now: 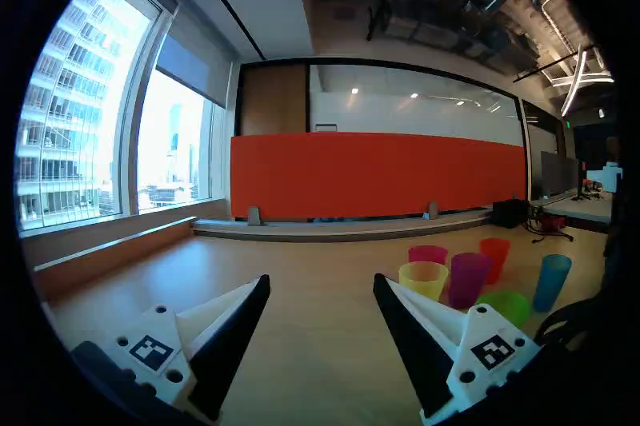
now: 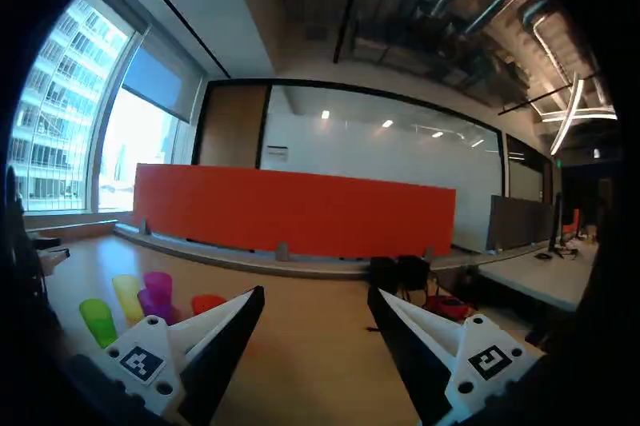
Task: Pour water
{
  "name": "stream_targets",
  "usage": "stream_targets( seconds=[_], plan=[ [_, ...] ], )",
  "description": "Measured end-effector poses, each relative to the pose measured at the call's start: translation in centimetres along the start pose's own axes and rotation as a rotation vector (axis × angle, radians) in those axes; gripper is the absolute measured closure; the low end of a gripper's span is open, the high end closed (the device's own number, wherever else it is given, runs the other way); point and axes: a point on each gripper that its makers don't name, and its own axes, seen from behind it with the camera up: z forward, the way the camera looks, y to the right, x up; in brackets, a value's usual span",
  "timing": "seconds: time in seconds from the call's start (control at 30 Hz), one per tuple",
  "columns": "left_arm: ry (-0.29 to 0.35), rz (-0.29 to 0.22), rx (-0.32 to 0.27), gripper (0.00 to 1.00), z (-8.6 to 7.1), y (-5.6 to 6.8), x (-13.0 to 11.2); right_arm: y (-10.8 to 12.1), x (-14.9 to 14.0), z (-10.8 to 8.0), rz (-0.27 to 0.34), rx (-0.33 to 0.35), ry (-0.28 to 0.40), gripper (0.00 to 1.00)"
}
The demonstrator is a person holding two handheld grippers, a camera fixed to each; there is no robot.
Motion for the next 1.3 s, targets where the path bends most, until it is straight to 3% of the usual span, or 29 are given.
stream_targets(
  seconds=[0.2,0.6,0.97,1.3],
  plan=[
    [0.0,0.0,0.0,0.04,0.0,0.0,0.0,0.6,-0.1,0.3,0.01,-0.002,0.029,0.0],
    [0.0,0.0,0.0,0.04,0.0,0.0,0.0,-0.3,-3.1,1.2,0.041,0.043,0.054,0.0],
    [0.0,0.0,0.0,0.04,0.0,-0.1,0.0,-0.6,-5.7,2.4,0.098,0.048,0.04,0.0],
    [0.0,0.0,0.0,0.04,0.0,-0.1,0.0,-0.2,-7.6,2.7,0.098,0.029,0.002,0.0]
  ],
)
